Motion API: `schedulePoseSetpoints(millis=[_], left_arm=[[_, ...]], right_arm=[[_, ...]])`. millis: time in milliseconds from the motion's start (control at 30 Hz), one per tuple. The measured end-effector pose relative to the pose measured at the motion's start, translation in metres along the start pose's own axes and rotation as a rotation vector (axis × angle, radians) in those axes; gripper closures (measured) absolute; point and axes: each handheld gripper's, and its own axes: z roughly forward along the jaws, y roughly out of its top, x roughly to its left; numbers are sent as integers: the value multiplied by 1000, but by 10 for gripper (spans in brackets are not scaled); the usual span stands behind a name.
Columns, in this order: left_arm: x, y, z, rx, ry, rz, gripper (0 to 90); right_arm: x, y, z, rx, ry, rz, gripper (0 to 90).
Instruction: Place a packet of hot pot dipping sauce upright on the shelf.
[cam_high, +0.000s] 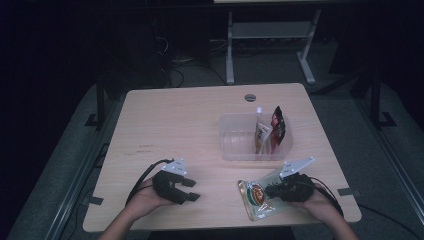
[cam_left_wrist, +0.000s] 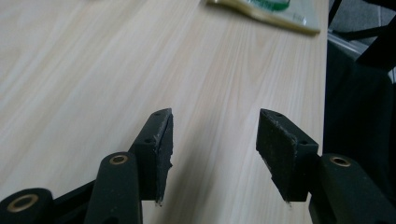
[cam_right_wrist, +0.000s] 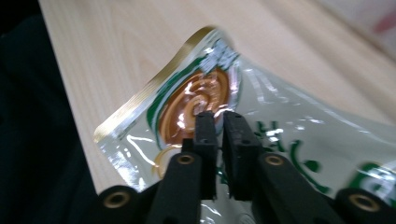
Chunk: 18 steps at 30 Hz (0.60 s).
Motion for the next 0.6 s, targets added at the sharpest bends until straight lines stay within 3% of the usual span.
schedulePoseSetpoints(millis=[167,200,300,400,600], left_arm=[[-4,22,13,-44,-11,16,455],[-5,31,21,-55,-24,25,450],[-6,41,31,-52,-31,45,450],[-9,59,53,-42,-50,80,451],[-13,75,80,-32,-62,106,451]], right_arm=[[-4,-5,-11,-47,-43,39,687],[-6,-7,-14,-61,-61,60,603],[-7,-8,-16,-76,-77,81,550],[-11,-10,-19,-101,-107,95,480],[-13,-12,-21,-110,-123,99,461]])
